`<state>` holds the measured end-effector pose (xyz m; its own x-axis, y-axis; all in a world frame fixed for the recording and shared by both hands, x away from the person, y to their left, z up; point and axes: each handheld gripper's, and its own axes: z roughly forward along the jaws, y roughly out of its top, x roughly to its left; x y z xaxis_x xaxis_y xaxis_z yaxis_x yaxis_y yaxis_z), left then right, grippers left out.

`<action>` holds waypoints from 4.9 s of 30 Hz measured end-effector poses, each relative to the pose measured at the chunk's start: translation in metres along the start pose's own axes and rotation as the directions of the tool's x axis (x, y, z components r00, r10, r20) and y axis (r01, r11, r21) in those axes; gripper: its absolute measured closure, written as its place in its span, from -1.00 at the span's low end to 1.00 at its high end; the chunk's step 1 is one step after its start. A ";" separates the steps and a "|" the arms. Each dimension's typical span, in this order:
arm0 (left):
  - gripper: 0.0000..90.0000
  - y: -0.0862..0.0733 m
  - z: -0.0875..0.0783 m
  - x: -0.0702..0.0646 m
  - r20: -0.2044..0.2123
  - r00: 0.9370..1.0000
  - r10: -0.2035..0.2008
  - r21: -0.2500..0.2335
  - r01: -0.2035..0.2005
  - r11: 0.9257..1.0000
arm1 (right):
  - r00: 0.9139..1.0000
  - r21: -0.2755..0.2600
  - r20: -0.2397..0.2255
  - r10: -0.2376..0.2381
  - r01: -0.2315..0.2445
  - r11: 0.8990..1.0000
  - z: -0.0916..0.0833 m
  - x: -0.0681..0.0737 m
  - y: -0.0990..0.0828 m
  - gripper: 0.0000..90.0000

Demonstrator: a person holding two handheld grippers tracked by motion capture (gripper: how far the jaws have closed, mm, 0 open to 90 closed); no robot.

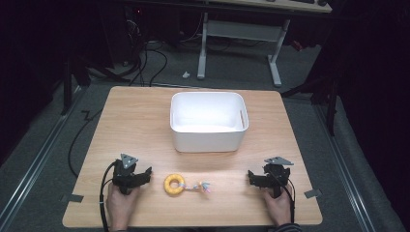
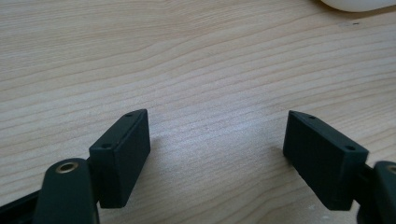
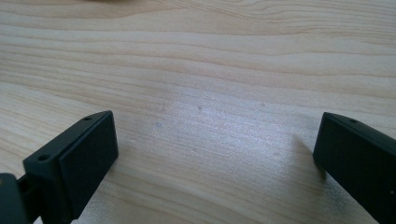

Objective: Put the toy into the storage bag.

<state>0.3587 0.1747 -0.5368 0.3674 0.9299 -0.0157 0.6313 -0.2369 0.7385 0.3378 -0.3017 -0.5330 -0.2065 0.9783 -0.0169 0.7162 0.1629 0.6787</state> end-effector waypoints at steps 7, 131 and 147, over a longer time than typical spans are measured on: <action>-0.50 0.000 -0.001 0.000 0.002 1.000 0.006 0.003 -0.006 1.000 | 1.000 0.001 -0.005 -0.003 0.003 1.000 0.002 -0.001 0.002 -1.00; 0.19 0.050 0.000 -0.091 0.297 0.906 0.300 0.284 -0.384 0.878 | 0.999 -0.016 -0.029 -0.028 0.028 0.999 0.000 0.006 0.001 -0.87; 0.45 0.051 0.005 -0.089 0.337 0.889 0.310 0.297 -0.412 0.861 | 0.999 -0.017 -0.024 -0.025 0.024 1.000 0.000 0.006 0.002 -0.86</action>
<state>0.3615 0.0787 -0.5013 0.7523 0.6587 -0.0126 0.5951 -0.6712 0.4420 0.3379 -0.2953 -0.5323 -0.2400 0.9706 -0.0162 0.6994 0.1845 0.6905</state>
